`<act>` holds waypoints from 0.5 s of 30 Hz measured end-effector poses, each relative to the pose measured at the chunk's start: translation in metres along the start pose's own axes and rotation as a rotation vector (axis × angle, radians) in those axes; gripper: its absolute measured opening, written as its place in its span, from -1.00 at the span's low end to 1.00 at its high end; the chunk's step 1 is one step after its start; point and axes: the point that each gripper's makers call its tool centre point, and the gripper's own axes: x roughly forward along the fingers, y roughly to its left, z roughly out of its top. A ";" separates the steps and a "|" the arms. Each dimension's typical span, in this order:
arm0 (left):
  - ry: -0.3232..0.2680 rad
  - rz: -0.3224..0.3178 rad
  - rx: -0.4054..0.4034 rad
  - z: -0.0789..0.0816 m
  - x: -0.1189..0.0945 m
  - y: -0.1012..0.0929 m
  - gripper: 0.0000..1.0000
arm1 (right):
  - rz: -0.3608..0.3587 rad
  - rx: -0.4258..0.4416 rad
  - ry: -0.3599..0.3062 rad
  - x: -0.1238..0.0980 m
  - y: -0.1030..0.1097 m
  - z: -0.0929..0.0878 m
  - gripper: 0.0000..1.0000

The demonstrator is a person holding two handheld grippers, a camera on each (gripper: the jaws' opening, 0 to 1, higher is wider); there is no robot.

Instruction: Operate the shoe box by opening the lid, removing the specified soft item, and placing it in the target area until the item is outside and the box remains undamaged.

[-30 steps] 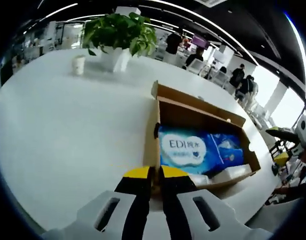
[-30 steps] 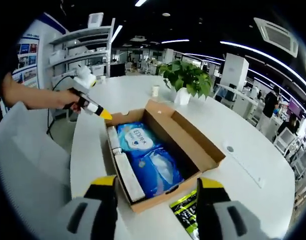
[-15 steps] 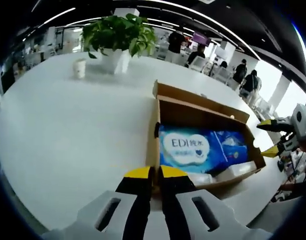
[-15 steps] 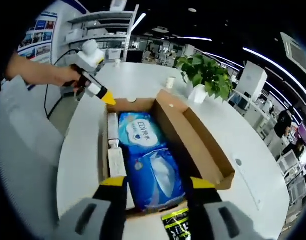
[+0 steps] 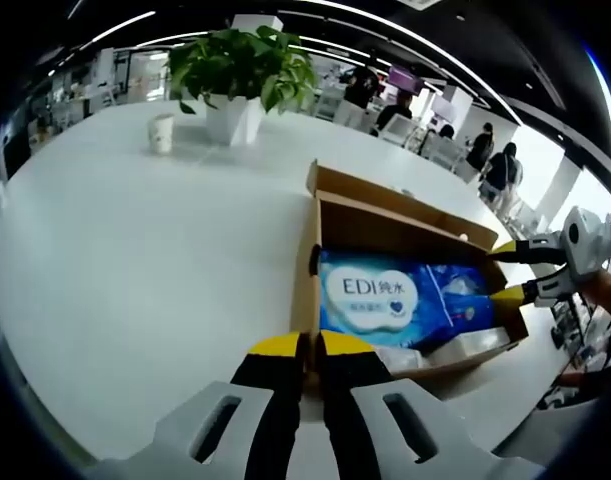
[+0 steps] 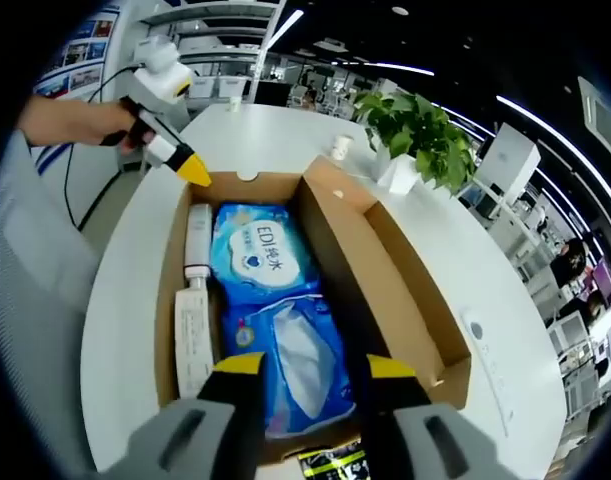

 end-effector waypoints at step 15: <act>-0.006 0.000 -0.019 0.000 0.000 0.000 -0.94 | -0.054 0.040 0.089 0.028 -0.018 -0.022 -0.66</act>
